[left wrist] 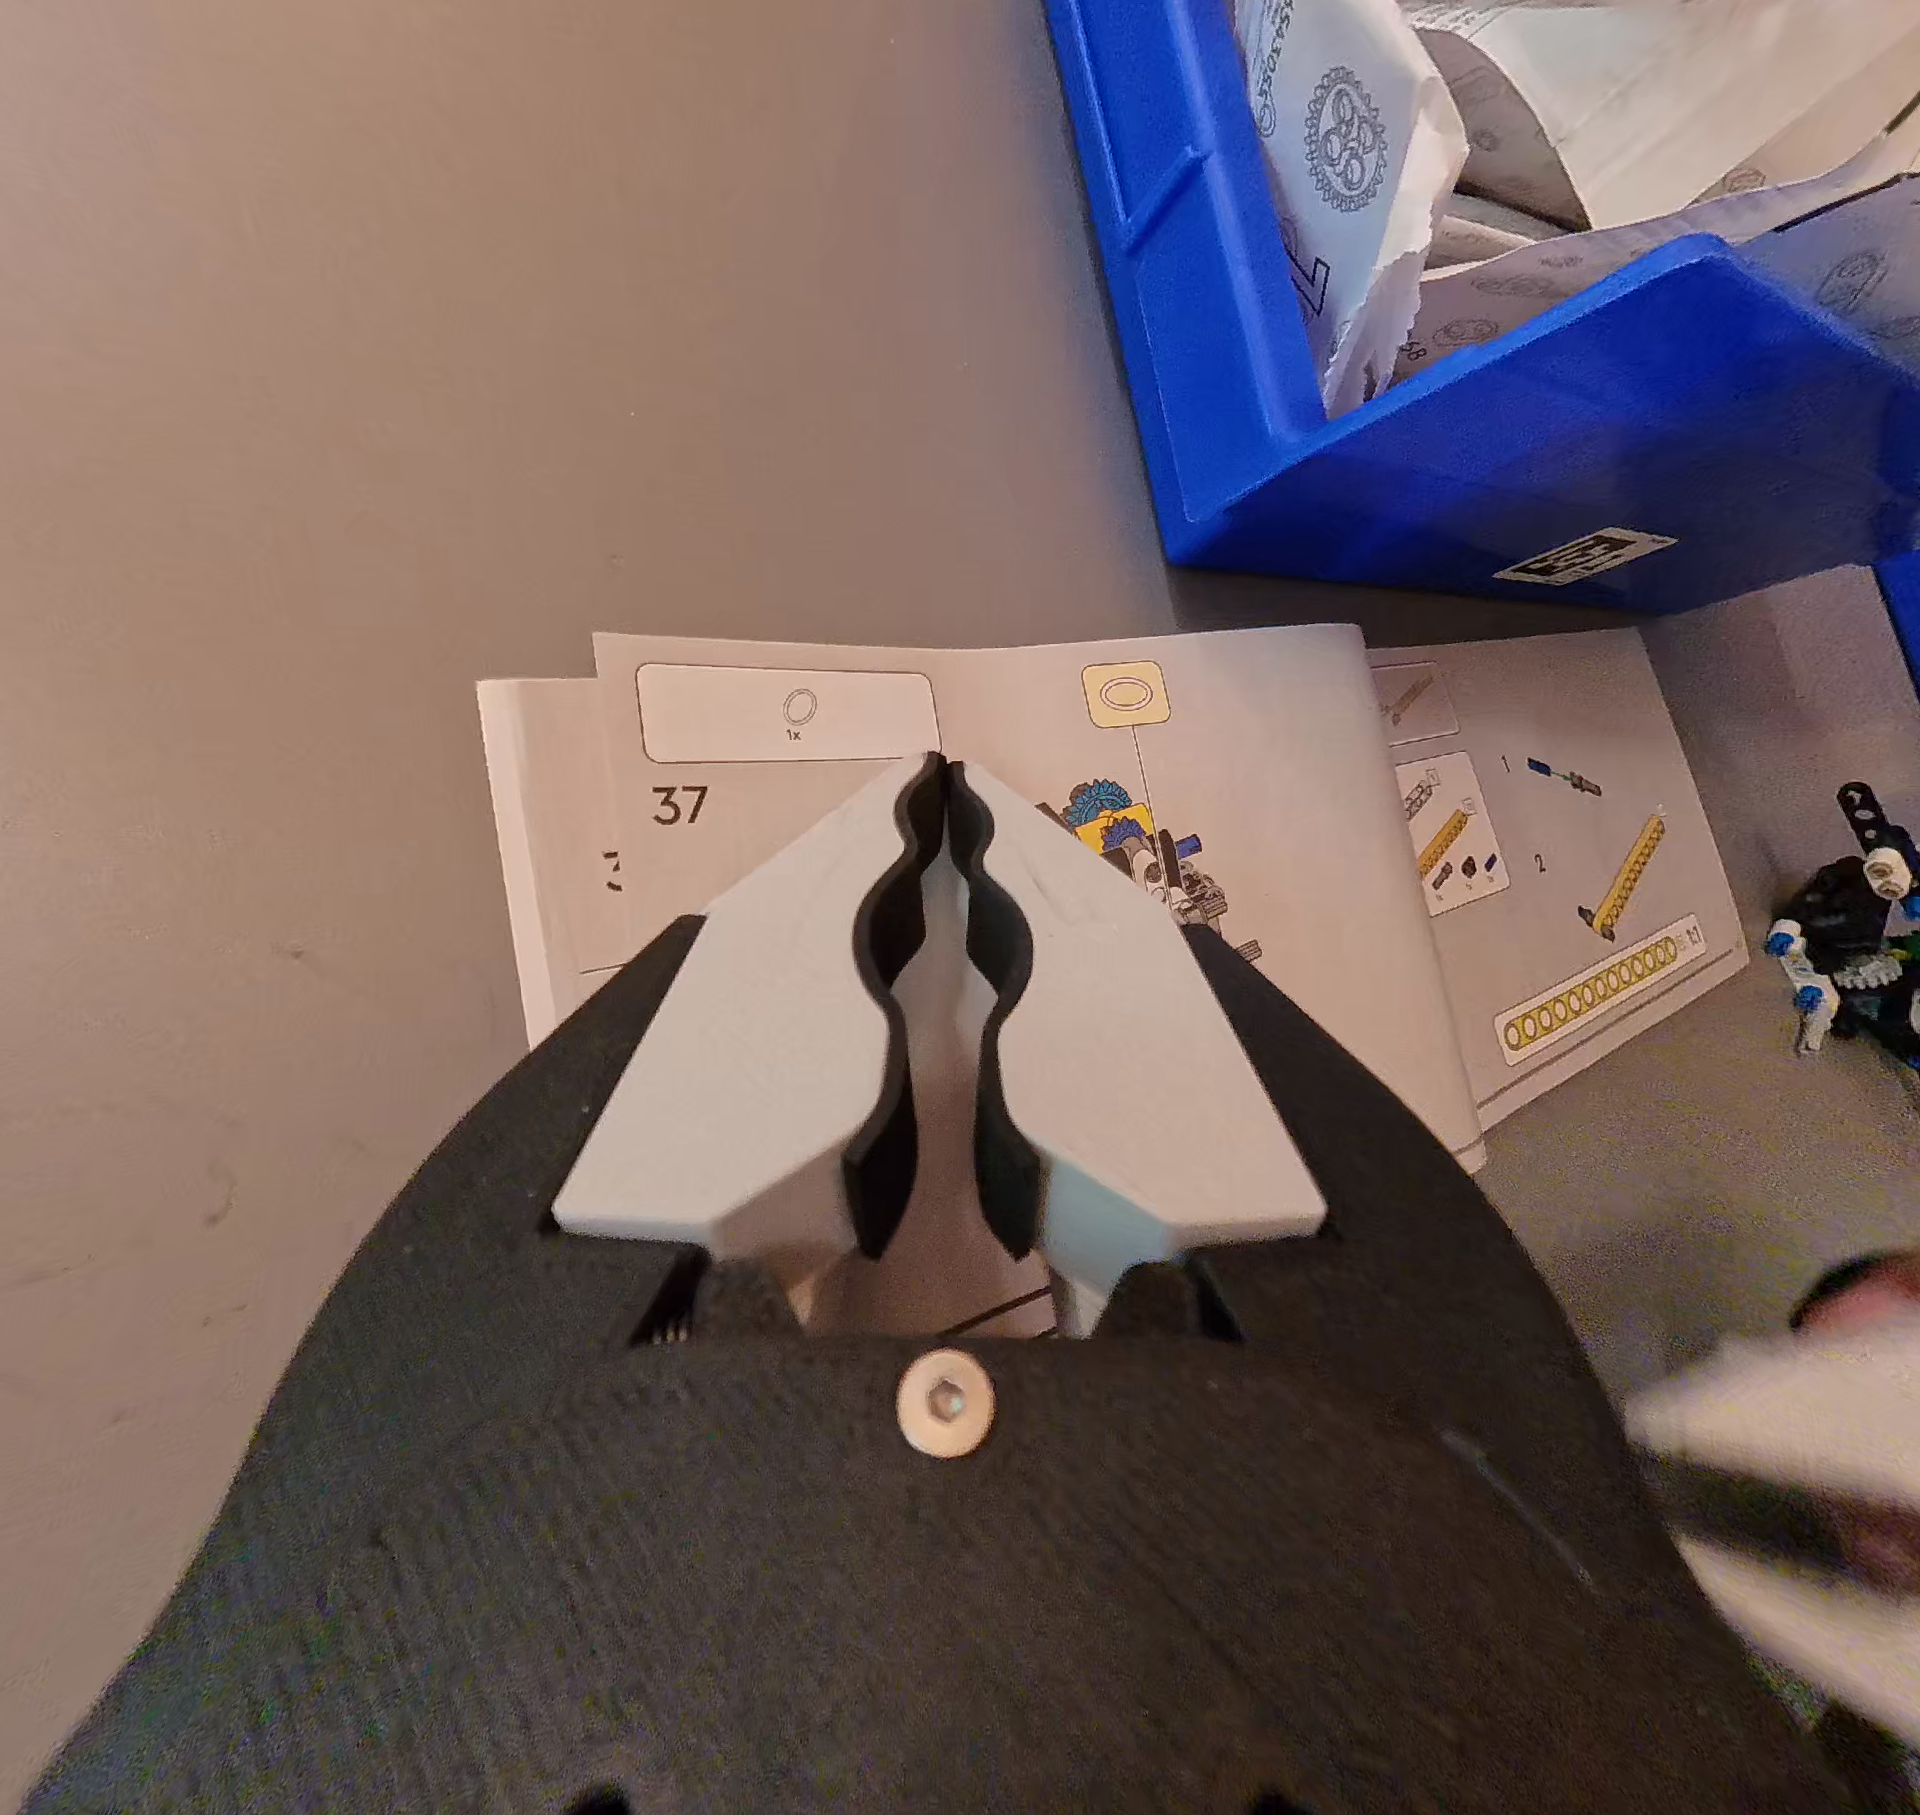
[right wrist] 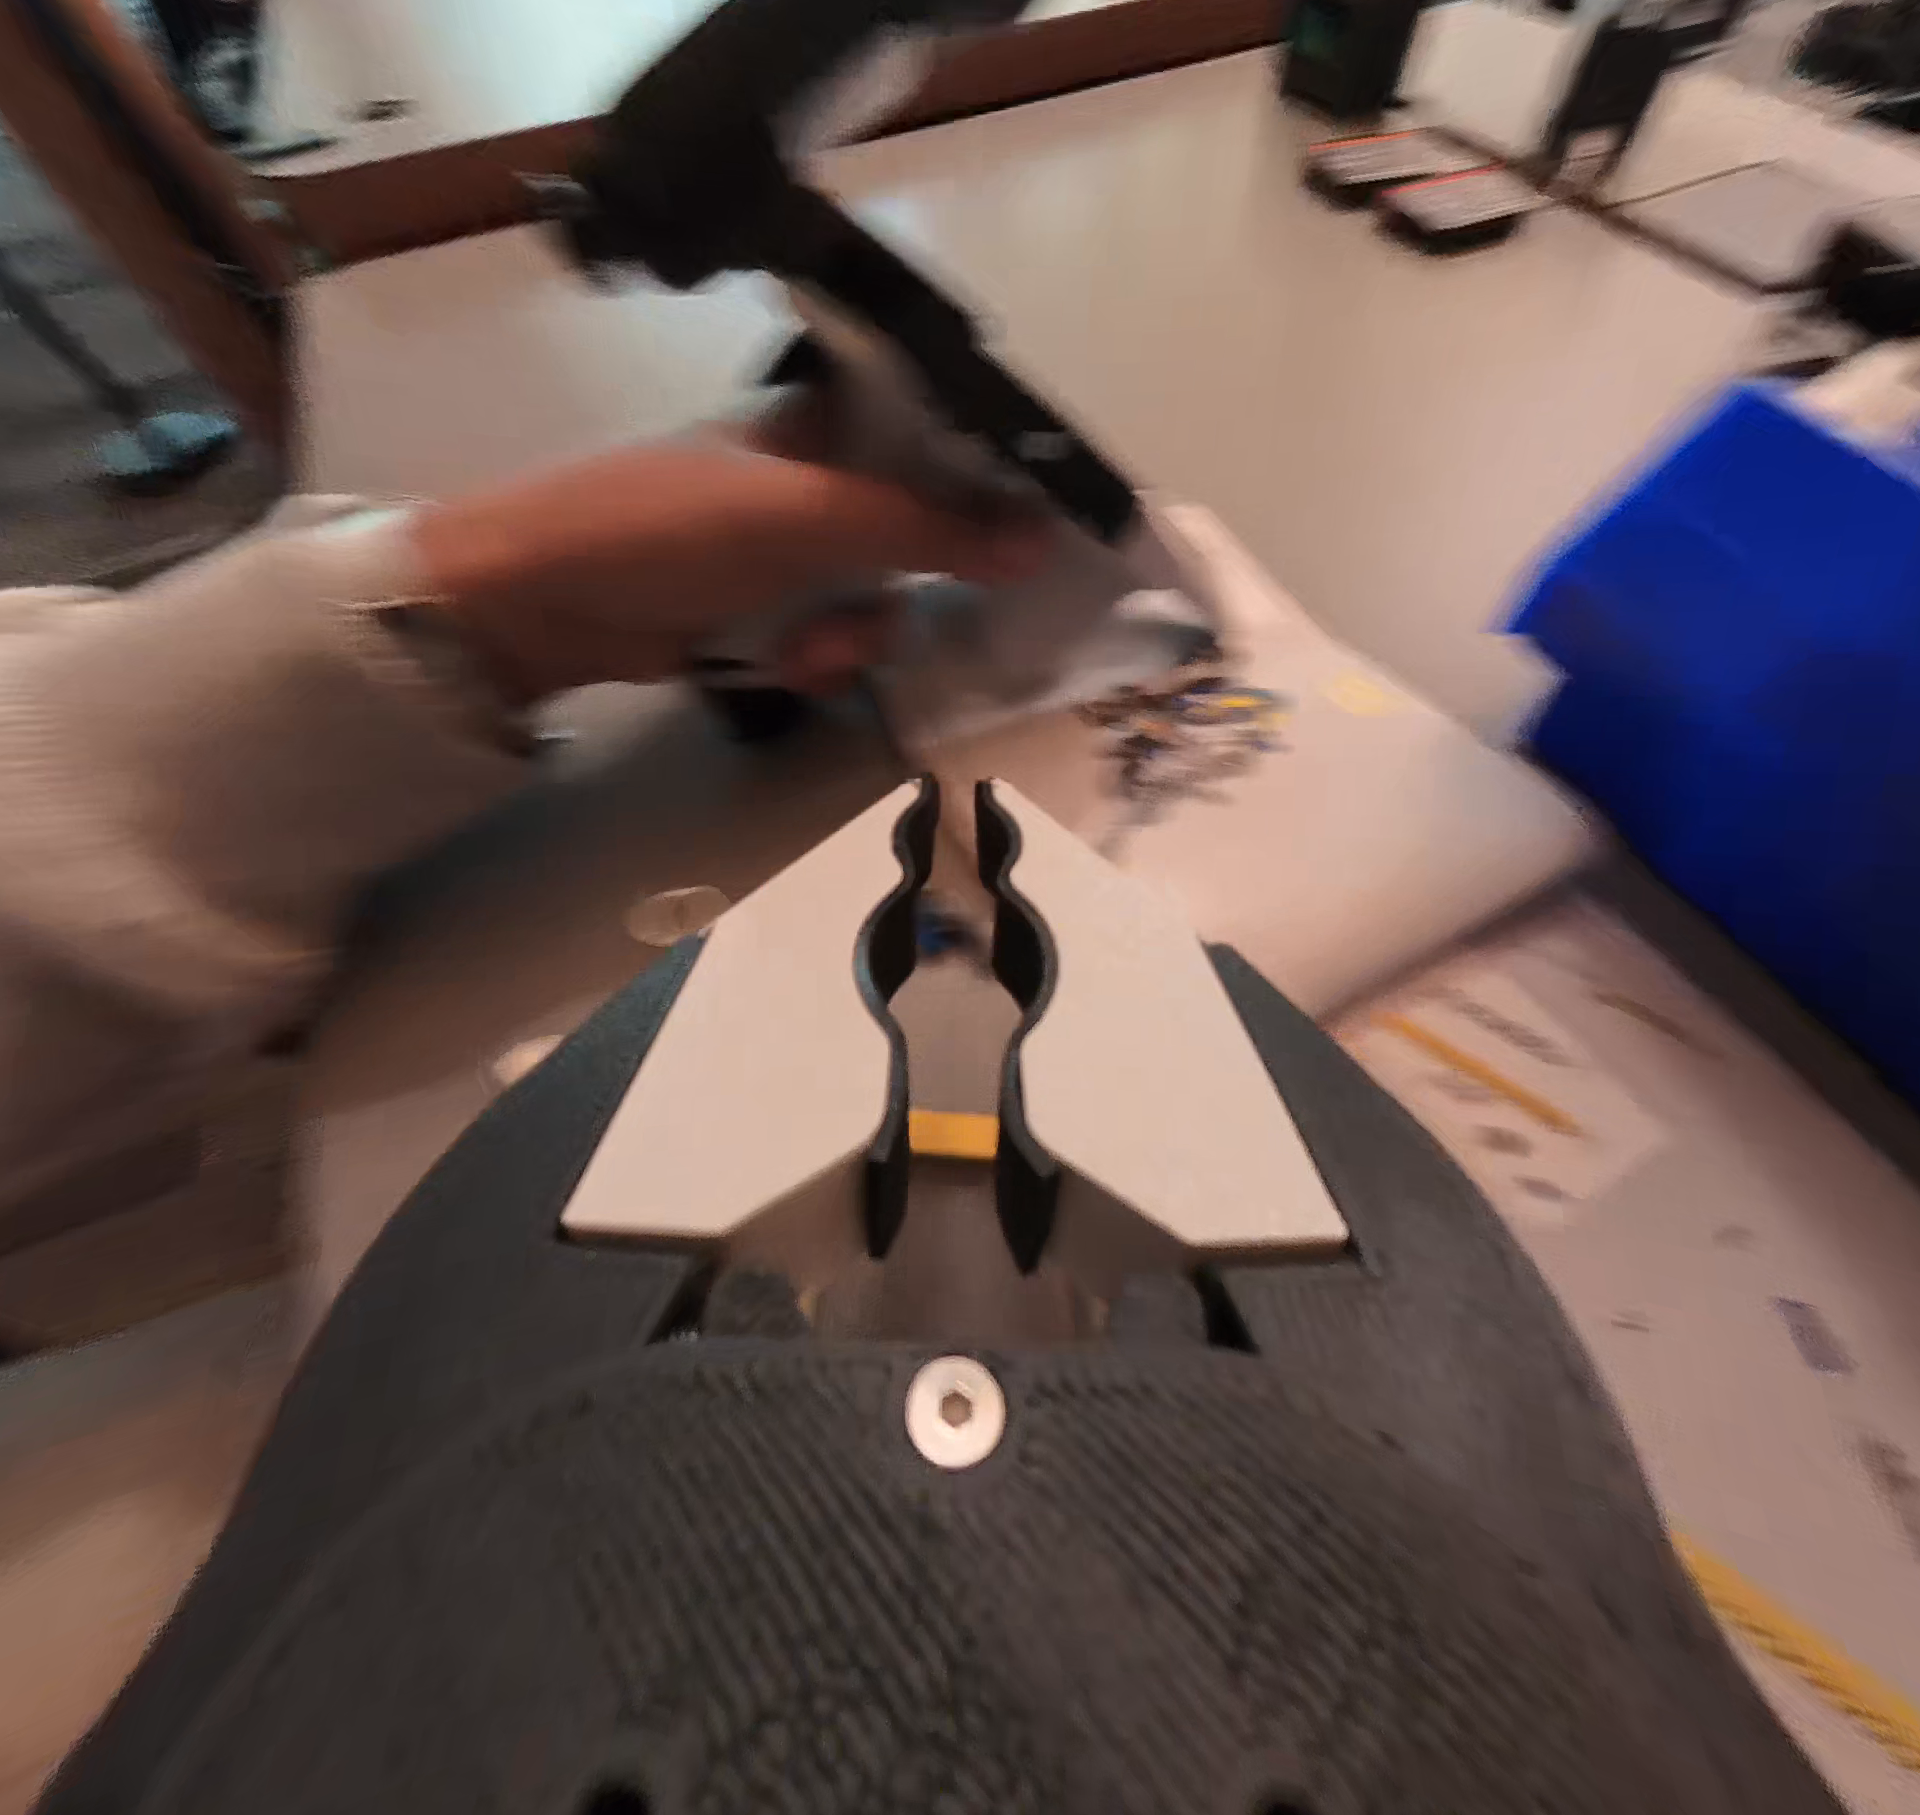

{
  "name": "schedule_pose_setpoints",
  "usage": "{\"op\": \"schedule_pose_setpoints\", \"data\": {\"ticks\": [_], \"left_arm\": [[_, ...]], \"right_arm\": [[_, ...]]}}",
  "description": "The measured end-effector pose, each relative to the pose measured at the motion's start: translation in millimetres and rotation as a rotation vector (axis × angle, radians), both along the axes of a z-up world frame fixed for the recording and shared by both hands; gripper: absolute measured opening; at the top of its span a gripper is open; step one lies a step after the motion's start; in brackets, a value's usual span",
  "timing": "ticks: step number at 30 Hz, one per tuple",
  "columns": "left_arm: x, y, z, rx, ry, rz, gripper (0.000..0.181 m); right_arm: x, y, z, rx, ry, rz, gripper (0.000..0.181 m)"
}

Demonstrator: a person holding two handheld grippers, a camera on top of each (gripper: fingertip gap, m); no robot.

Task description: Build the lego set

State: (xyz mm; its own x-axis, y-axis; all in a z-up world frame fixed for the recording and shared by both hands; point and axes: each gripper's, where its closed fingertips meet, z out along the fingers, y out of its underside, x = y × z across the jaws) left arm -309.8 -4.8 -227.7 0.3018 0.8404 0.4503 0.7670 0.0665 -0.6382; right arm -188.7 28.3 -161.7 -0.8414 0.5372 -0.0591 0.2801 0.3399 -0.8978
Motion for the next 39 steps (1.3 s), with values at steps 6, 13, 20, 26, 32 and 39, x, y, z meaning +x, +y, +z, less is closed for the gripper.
{"op": "schedule_pose_setpoints", "data": {"ticks": [6,13,20,26,32,39], "left_arm": [[-0.1,0.0,-0.2,-0.019,0.008,-0.001,0.000],[-0.2,-0.1,0.4,0.005,0.002,0.000,0.000],[0.2,-0.1,0.0,-0.006,0.000,-0.005,0.000],[-3.0,-8.3,11.4,-0.029,0.060,0.003,0.000],[14.4,53.3,85.2,0.249,0.231,-0.155,0.000],[35.1,81.3,106.1,0.145,0.270,-0.227,0.000]], "right_arm": [[67.7,-51.3,-30.9,0.130,-0.150,0.205,0.001],[66.5,-48.7,-62.3,0.319,-0.135,0.161,0.010],[66.3,-49.0,-66.6,0.309,-0.177,0.168,0.000],[68.6,-36.4,-34.8,0.177,-0.161,0.132,0.000],[95.5,34.4,26.3,-0.026,-0.117,0.034,0.000],[170.0,93.7,26.4,-0.107,-0.092,-0.042,0.000]]}}
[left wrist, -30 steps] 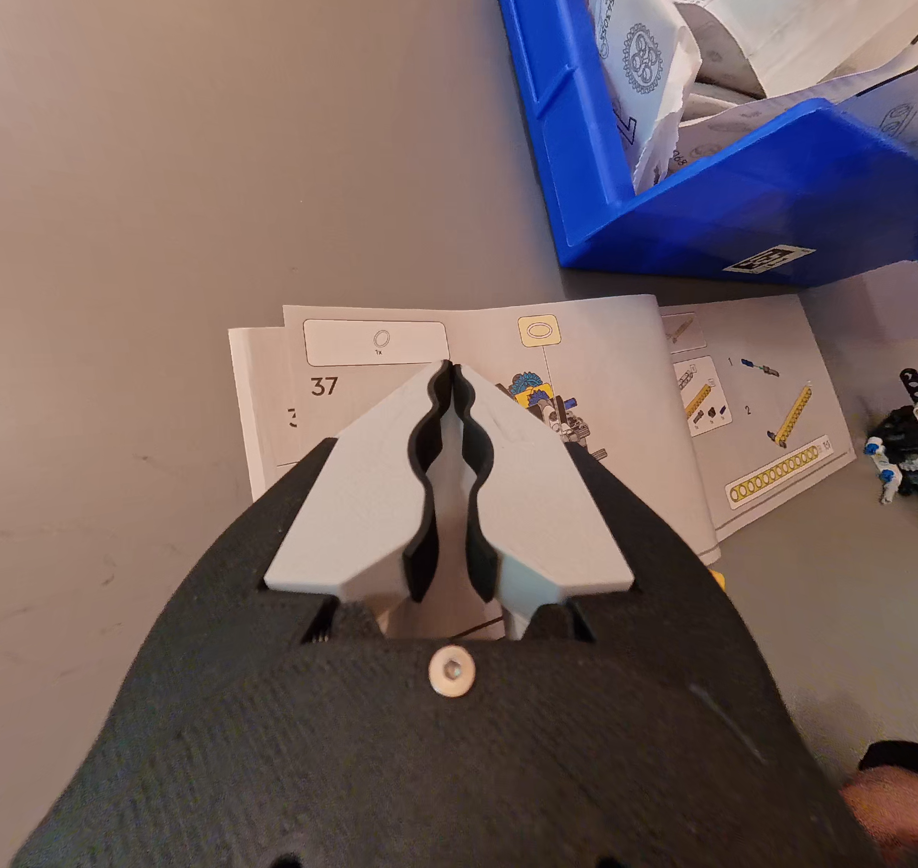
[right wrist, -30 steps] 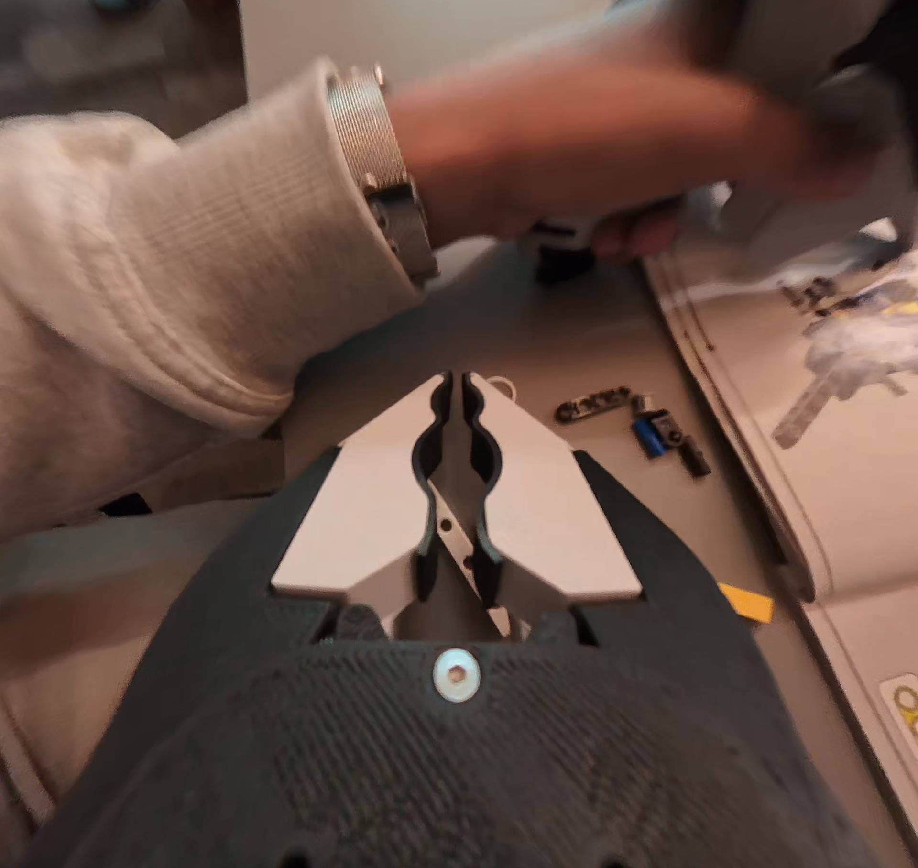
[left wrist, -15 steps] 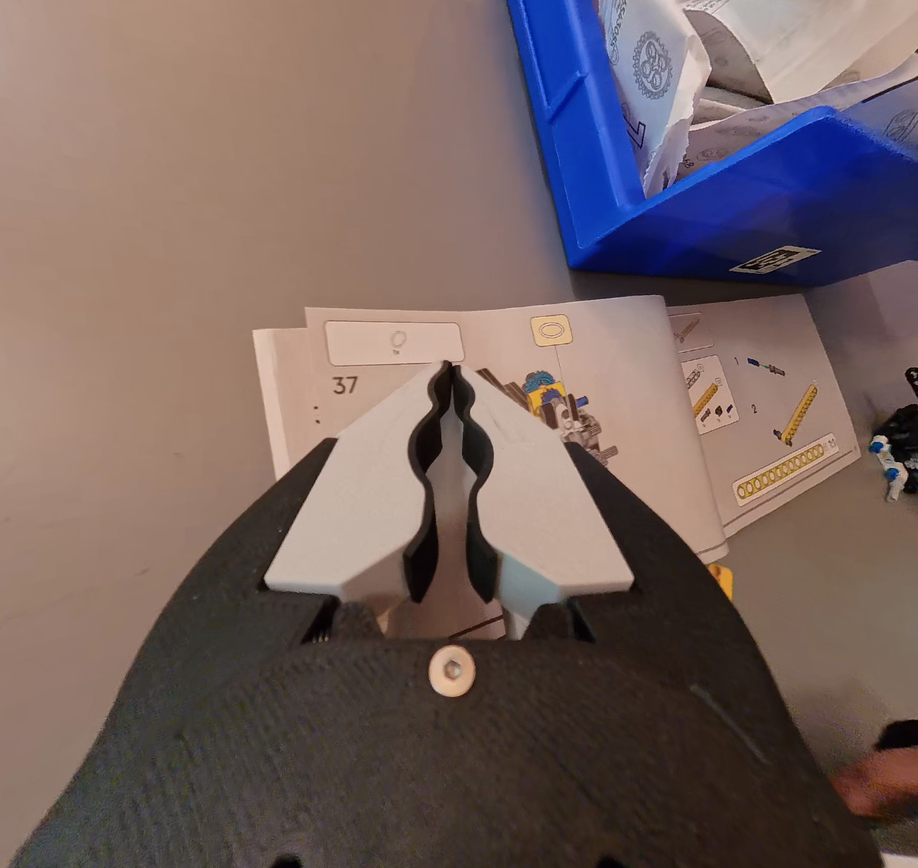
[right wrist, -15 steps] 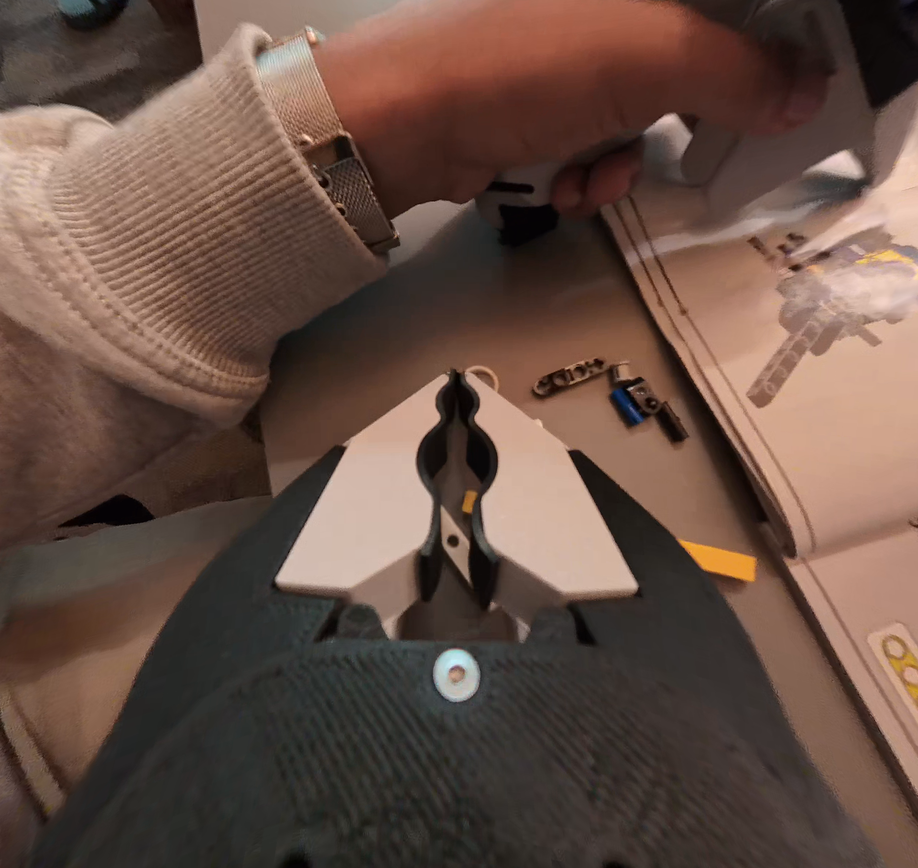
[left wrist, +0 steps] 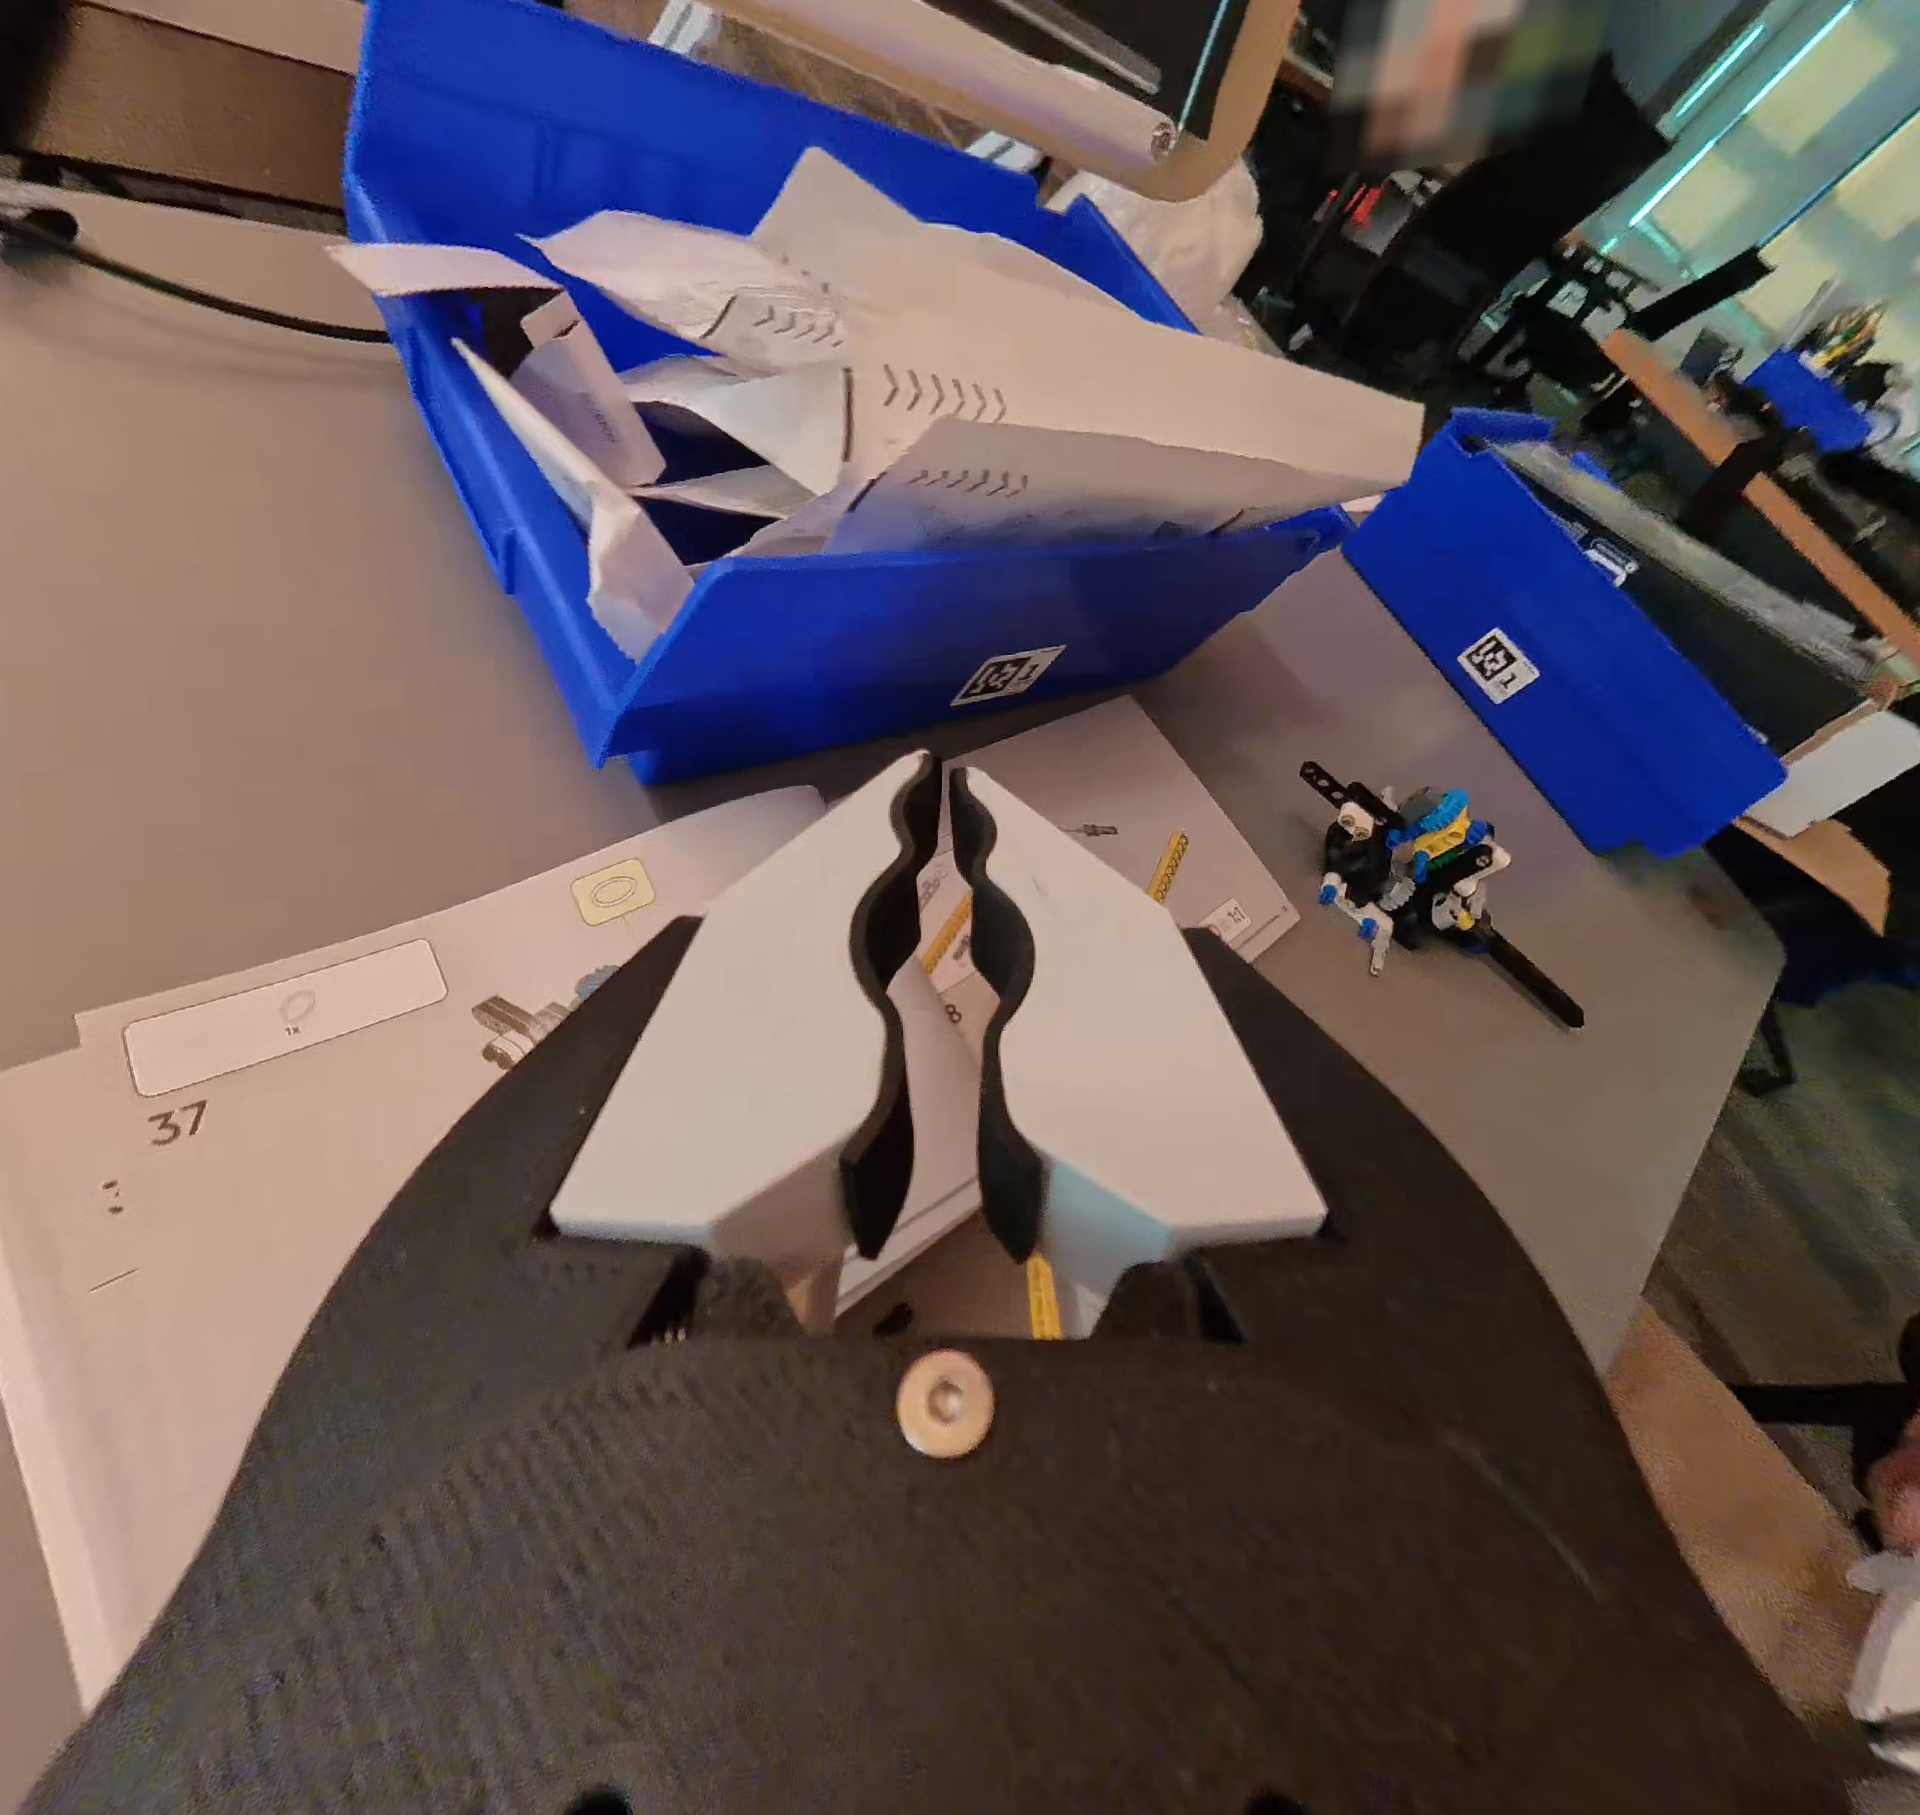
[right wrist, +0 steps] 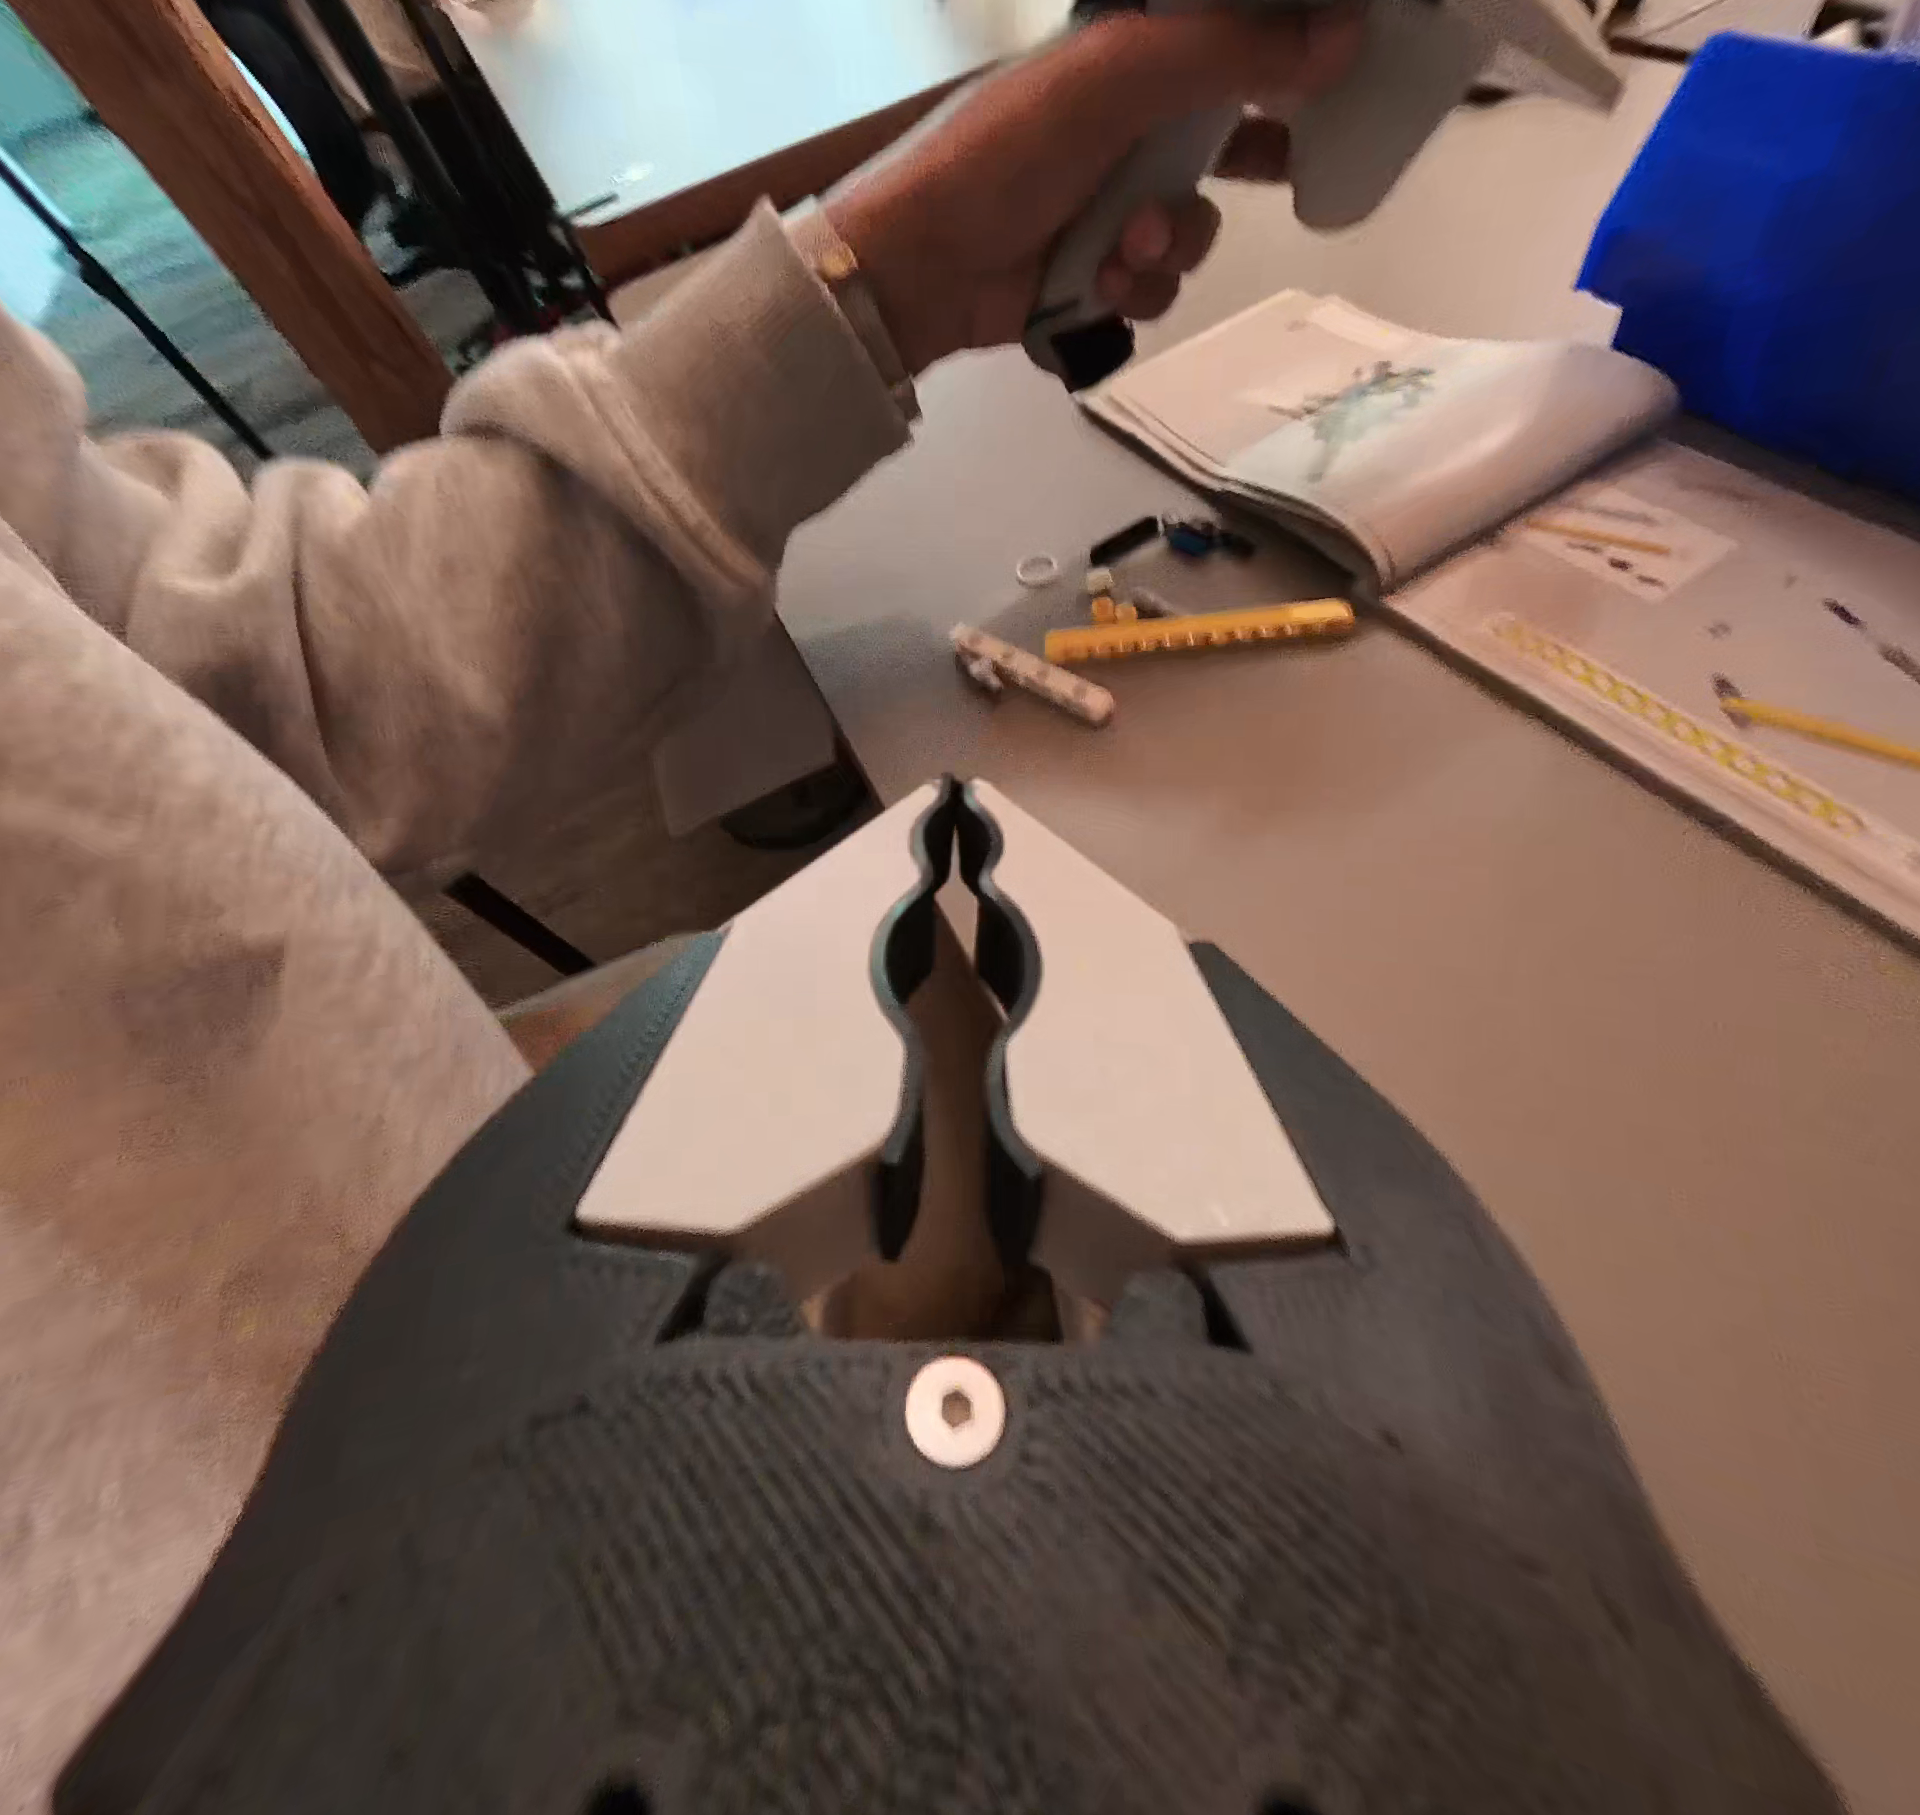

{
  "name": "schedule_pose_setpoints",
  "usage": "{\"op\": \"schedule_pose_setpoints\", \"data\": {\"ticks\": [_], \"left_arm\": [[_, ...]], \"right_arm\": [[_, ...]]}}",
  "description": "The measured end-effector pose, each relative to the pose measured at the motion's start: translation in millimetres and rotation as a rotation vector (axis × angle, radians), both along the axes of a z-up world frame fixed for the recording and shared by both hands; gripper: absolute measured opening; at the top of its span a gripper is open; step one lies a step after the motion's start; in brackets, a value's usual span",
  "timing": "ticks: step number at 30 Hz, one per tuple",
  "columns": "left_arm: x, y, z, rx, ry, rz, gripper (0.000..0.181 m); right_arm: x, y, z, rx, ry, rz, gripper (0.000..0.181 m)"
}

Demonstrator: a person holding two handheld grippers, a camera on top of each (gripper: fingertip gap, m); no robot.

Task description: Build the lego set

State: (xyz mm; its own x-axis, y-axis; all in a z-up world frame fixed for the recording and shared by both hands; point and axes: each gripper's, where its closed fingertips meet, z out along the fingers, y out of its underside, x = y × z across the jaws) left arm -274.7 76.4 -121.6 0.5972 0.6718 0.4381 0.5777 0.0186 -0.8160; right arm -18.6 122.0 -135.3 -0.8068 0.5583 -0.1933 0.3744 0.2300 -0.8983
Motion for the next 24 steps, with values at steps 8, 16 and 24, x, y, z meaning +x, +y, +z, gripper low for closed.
{"op": "schedule_pose_setpoints", "data": {"ticks": [8,16,24], "left_arm": [[56.0,-2.1,-7.7,-0.156,0.031,0.042,0.002],[124.9,-59.9,-76.0,-0.299,0.001,0.207,0.003],[151.8,-82.9,-88.9,-0.342,0.004,0.234,0.005]], "right_arm": [[32.5,33.1,7.4,-0.055,0.106,-0.046,0.000],[47.2,27.7,11.4,-0.101,0.110,0.027,0.000],[64.2,-18.9,-2.3,-0.046,0.102,0.203,0.000]]}}
